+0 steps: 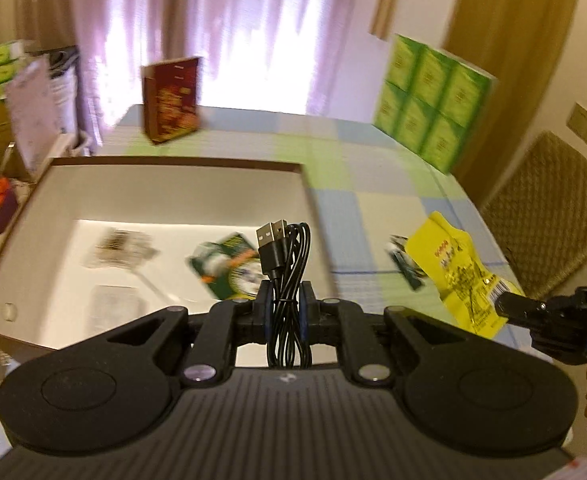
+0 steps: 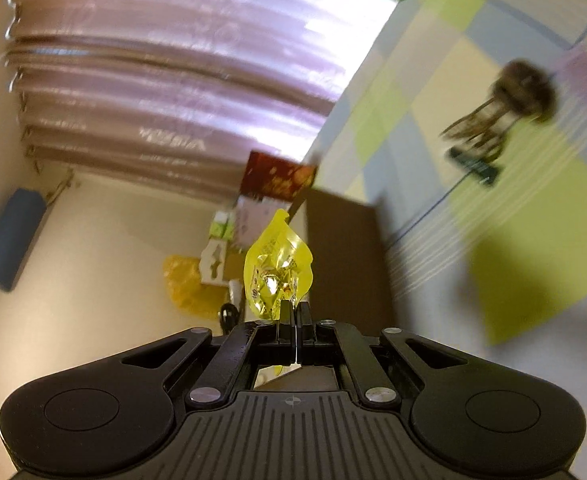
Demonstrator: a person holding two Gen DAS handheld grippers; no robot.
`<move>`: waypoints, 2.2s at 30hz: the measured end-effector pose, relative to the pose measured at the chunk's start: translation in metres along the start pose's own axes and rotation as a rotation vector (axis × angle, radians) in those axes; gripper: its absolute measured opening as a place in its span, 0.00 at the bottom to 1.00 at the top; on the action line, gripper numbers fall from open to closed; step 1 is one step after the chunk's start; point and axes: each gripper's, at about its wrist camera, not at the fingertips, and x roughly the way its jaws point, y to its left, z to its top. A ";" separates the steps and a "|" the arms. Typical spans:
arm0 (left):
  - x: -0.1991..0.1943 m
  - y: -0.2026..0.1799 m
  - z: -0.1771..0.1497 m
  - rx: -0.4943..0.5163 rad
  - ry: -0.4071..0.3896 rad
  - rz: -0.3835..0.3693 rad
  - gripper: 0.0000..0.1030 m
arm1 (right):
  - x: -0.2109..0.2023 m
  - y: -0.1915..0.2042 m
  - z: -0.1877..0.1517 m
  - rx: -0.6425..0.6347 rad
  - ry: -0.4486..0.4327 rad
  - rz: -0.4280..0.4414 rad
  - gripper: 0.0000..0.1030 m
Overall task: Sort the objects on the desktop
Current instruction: 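Carry the cable and yellow packet into the brown box and open both grippers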
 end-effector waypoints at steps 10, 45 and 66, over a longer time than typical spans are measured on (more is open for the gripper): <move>-0.003 0.081 0.014 -0.028 -0.011 0.054 0.09 | 0.092 0.035 -0.020 -0.072 0.072 0.006 0.00; 0.066 0.134 0.009 0.008 0.187 -0.084 0.09 | 0.219 0.090 -0.112 -0.896 0.206 -0.733 0.37; 0.074 0.125 0.013 0.026 0.212 -0.075 0.14 | 0.226 0.098 -0.114 -0.926 0.212 -0.703 0.85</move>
